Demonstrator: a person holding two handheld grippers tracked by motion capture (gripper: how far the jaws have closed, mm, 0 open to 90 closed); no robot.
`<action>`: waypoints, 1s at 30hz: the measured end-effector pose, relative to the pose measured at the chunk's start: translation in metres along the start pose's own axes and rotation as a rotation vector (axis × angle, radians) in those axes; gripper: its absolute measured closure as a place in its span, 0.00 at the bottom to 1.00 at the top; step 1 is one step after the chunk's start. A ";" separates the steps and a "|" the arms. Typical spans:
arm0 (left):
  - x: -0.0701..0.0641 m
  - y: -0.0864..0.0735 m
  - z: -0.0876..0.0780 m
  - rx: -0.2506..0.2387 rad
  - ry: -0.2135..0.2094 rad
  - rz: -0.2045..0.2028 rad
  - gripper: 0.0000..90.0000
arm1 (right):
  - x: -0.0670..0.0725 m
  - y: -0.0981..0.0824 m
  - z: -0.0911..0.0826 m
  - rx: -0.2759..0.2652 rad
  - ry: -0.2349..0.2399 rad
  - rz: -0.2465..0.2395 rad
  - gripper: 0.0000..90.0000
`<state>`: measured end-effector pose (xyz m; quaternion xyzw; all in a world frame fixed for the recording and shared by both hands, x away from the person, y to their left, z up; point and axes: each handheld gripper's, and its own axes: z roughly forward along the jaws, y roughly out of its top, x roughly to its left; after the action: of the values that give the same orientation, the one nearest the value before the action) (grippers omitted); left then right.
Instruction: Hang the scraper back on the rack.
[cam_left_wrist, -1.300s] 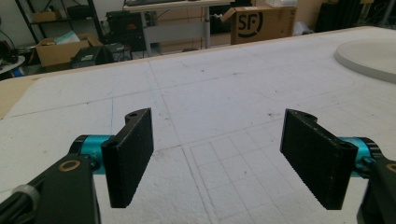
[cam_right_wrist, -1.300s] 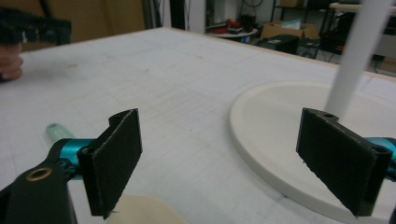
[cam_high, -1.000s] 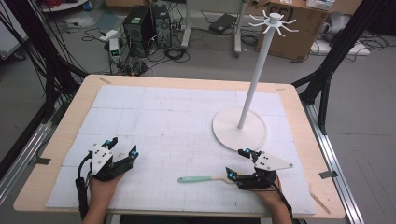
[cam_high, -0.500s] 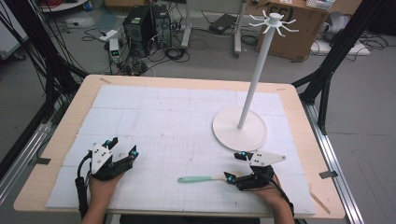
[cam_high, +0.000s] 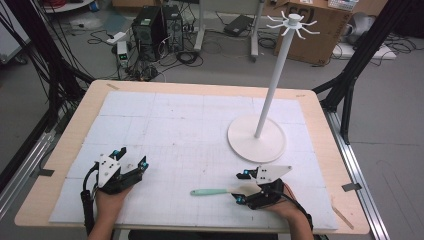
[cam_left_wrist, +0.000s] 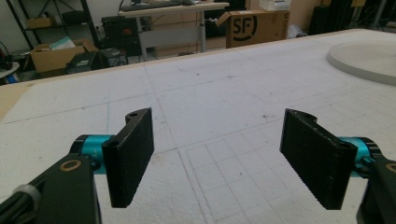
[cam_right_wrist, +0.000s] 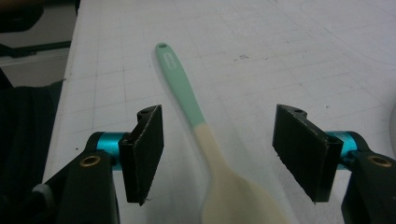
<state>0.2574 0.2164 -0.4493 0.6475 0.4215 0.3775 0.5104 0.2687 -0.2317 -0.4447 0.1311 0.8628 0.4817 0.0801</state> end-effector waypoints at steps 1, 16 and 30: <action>0.000 0.000 0.000 0.000 -0.001 0.000 0.30 | 0.000 0.001 0.001 0.011 -0.005 -0.004 0.37; -0.001 -0.001 -0.003 -0.028 -0.013 0.012 0.29 | 0.001 0.007 0.016 0.114 0.044 -0.055 0.45; -0.001 -0.001 -0.003 -0.031 -0.018 0.014 0.29 | -0.002 0.006 0.020 0.132 0.073 -0.049 0.51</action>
<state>0.2541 0.2164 -0.4499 0.6459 0.4062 0.3818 0.5215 0.2766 -0.2133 -0.4498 0.0974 0.8979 0.4262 0.0515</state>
